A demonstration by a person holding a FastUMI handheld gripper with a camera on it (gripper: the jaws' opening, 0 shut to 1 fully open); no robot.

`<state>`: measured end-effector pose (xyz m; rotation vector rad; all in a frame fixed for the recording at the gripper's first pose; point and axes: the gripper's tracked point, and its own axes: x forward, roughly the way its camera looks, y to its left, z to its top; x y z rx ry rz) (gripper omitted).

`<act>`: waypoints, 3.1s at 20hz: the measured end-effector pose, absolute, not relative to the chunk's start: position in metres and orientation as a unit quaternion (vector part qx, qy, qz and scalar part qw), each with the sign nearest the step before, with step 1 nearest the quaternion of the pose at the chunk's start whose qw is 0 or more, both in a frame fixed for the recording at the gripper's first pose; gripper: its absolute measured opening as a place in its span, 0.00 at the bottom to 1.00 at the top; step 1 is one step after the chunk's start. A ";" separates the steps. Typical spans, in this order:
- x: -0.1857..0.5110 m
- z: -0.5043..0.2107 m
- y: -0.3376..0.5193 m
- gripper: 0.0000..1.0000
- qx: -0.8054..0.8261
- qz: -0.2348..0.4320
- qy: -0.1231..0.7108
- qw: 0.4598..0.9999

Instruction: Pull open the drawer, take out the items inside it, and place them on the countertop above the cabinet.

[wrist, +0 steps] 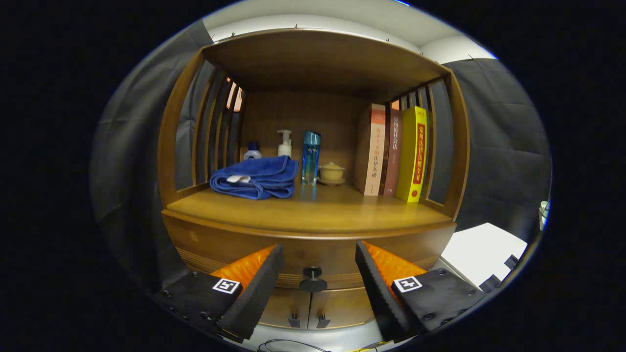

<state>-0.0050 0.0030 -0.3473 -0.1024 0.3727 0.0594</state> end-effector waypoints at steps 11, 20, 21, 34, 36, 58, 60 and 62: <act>-0.002 -0.425 -0.006 0.85 -0.023 0.024 0.266 0.963; 0.003 -0.436 0.006 0.57 -0.033 0.029 0.277 0.960; 0.002 -0.436 0.006 0.56 -0.029 0.027 0.278 0.960; -0.032 -0.424 0.001 0.50 -0.028 0.021 0.275 0.961; -0.040 -0.421 0.001 0.50 -0.025 0.022 0.275 0.961; -0.114 -0.403 -0.006 0.50 -0.024 0.019 0.295 0.955; -0.118 -0.402 -0.007 0.50 -0.022 0.019 0.293 0.956; -0.122 -0.401 -0.007 0.50 -0.022 0.020 0.292 0.956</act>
